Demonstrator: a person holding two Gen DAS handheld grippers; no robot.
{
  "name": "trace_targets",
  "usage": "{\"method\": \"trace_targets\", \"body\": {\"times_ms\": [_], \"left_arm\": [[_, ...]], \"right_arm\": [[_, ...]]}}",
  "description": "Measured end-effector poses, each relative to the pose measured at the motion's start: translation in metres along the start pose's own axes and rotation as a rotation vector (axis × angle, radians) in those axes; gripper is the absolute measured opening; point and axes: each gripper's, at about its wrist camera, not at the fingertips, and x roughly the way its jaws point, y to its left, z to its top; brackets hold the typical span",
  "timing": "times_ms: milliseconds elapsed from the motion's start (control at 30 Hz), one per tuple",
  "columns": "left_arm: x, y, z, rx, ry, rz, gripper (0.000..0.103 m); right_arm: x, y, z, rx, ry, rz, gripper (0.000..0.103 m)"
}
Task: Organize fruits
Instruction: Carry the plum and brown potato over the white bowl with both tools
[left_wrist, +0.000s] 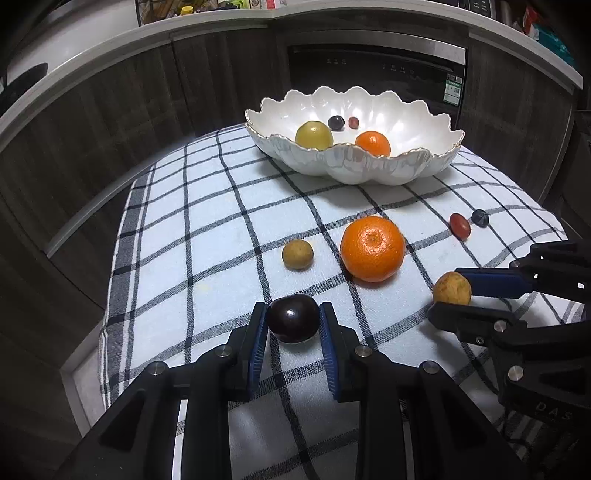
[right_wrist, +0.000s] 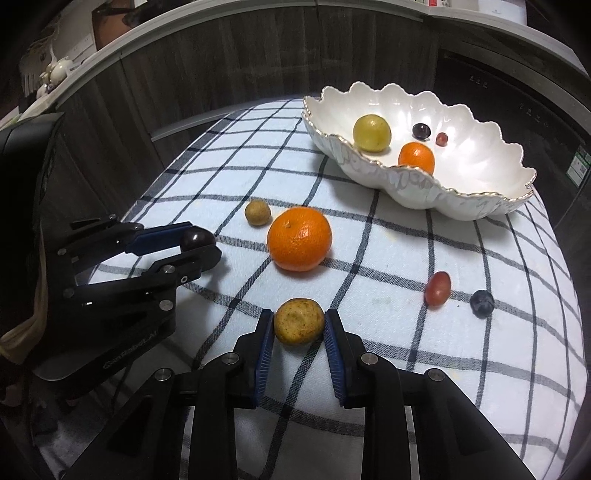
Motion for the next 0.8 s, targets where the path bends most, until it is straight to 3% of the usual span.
{"method": "trace_targets", "body": {"times_ms": [800], "left_arm": [[-0.042,-0.006,0.022,-0.065,-0.043,0.069,0.028]], "right_arm": [[-0.037,-0.008,0.019,0.027,-0.102,0.0,0.029]]}}
